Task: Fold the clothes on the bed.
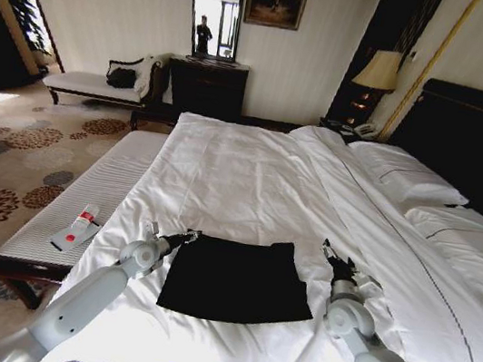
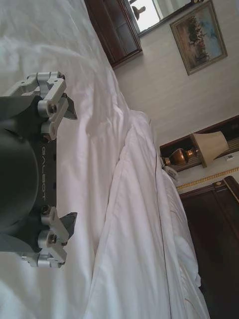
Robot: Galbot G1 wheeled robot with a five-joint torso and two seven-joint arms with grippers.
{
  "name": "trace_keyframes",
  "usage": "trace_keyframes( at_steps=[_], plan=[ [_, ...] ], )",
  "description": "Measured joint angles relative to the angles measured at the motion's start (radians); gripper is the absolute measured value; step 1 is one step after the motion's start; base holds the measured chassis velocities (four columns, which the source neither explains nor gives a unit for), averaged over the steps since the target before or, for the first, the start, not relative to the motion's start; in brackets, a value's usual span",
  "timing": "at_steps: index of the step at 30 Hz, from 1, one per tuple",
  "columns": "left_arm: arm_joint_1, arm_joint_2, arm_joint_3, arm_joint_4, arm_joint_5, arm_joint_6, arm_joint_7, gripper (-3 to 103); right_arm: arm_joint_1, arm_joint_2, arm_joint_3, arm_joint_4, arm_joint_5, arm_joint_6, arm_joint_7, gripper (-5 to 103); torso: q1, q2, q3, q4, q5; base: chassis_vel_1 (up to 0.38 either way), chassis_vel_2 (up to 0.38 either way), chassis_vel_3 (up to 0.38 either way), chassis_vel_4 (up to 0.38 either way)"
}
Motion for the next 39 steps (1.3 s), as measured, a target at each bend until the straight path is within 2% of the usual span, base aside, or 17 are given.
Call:
trace_keyframes(
  at_steps=[1, 4, 6, 7, 10, 11, 13, 19, 28, 39],
  plan=[
    [0.000, 0.000, 0.000, 0.000, 0.000, 0.000, 0.000, 49, 0.000, 0.000, 0.000, 0.000, 0.000, 0.000, 0.000, 100, 0.000, 0.000, 0.000, 0.0000, 0.0000, 0.000, 0.000, 0.000, 0.000],
    [0.012, 0.002, -0.008, -0.004, -0.008, -0.001, 0.003, 32, 0.001, 0.003, 0.000, -0.007, 0.003, -0.003, 0.004, 100, 0.000, 0.000, 0.000, 0.0000, 0.0000, 0.000, 0.000, 0.000, 0.000],
    [0.015, 0.002, -0.010, -0.005, -0.011, -0.001, 0.004, 32, 0.003, 0.004, 0.000, -0.008, 0.004, -0.003, 0.004, 100, 0.000, 0.000, 0.000, -0.0001, 0.0000, 0.000, 0.000, 0.000, 0.000],
    [0.019, 0.001, -0.011, -0.007, -0.012, -0.001, 0.004, 28, 0.006, 0.005, 0.000, -0.008, 0.018, -0.006, 0.006, 100, 0.000, 0.000, 0.000, -0.0002, 0.0000, 0.000, 0.000, 0.000, 0.000],
    [0.031, -0.007, -0.019, -0.011, -0.013, -0.009, 0.005, 11, 0.057, 0.014, -0.002, 0.012, 0.179, -0.055, 0.078, 100, 0.000, 0.000, 0.000, -0.0001, -0.0001, 0.000, 0.000, 0.000, 0.000],
    [0.031, -0.007, -0.019, -0.011, -0.013, -0.009, 0.005, 11, 0.057, 0.014, -0.002, 0.012, 0.179, -0.055, 0.078, 100, 0.000, 0.000, 0.000, -0.0001, -0.0001, 0.000, 0.000, 0.000, 0.000],
    [0.035, -0.010, -0.031, -0.011, -0.017, -0.017, 0.005, 3, 0.103, 0.018, -0.019, 0.002, 0.215, -0.072, 0.094, 100, 0.000, 0.000, 0.000, 0.0003, -0.0003, 0.000, 0.000, 0.000, 0.000],
    [0.033, 0.008, -0.079, -0.005, -0.048, -0.020, -0.001, 1, 0.184, 0.013, -0.104, -0.029, 0.229, -0.100, 0.070, 100, 0.000, 0.000, 0.000, -0.0003, -0.0002, 0.000, 0.000, 0.000, 0.000],
    [0.067, 0.043, -0.158, -0.007, -0.073, -0.020, -0.006, 1, 0.287, 0.021, -0.263, -0.103, 0.211, -0.106, 0.013, 100, 0.000, 0.000, 0.000, 0.0003, -0.0002, 0.000, 0.000, 0.000, 0.000],
    [0.096, 0.037, -0.172, -0.027, -0.053, -0.020, -0.005, 1, 0.379, 0.041, -0.382, -0.249, 0.226, -0.097, -0.094, 100, 0.000, 0.000, 0.000, 0.0002, 0.0000, 0.000, 0.000, 0.000, 0.000]
  ],
)
